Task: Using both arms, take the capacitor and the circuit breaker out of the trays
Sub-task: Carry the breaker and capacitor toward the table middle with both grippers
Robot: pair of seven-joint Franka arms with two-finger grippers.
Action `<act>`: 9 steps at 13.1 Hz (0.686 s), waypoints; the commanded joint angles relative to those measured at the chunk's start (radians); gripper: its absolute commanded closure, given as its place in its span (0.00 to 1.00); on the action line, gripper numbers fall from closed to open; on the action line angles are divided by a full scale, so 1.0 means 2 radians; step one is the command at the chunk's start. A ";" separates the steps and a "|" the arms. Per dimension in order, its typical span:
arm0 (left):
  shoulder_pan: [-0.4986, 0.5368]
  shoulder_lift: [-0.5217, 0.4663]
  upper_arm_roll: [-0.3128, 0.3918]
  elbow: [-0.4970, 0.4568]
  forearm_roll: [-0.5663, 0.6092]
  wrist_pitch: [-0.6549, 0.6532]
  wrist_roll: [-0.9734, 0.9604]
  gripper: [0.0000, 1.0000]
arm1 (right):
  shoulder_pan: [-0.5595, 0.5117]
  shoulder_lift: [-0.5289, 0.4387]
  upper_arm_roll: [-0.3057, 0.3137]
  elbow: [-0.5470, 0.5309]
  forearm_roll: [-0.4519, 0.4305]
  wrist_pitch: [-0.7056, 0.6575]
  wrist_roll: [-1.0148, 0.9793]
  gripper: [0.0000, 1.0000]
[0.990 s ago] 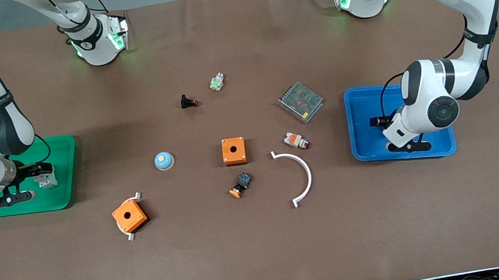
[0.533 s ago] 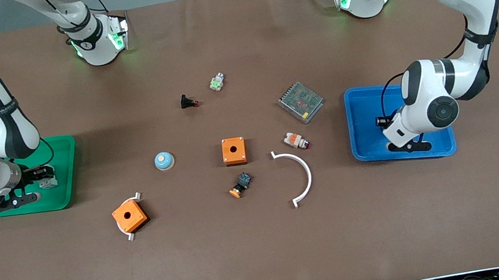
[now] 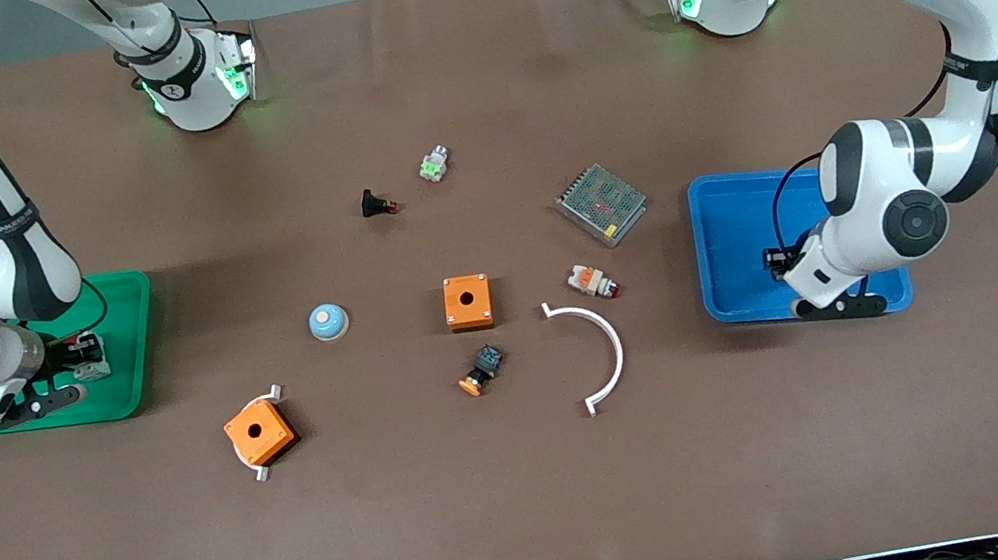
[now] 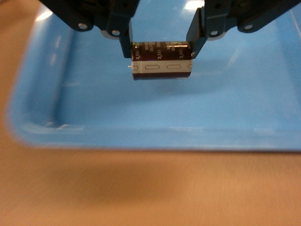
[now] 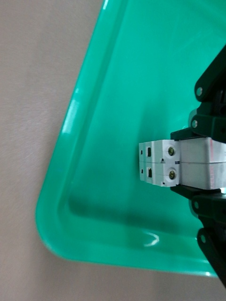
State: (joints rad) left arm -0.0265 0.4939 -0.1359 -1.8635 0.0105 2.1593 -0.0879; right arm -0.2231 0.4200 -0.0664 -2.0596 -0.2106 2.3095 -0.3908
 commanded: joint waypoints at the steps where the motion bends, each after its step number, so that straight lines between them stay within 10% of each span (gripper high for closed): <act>1: -0.020 -0.004 -0.029 0.049 -0.024 -0.019 -0.087 0.86 | 0.014 -0.034 0.029 0.065 0.005 -0.129 -0.003 1.00; 9: -0.158 0.110 -0.036 0.212 -0.067 0.037 -0.350 0.86 | 0.148 -0.035 0.047 0.180 0.045 -0.265 0.200 0.99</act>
State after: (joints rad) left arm -0.3045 0.6421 -0.2130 -1.5287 -0.0980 2.1962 -0.7268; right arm -0.0160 0.3453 0.0321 -1.7276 -0.1274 1.8150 -0.1482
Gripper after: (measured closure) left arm 0.493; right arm 0.604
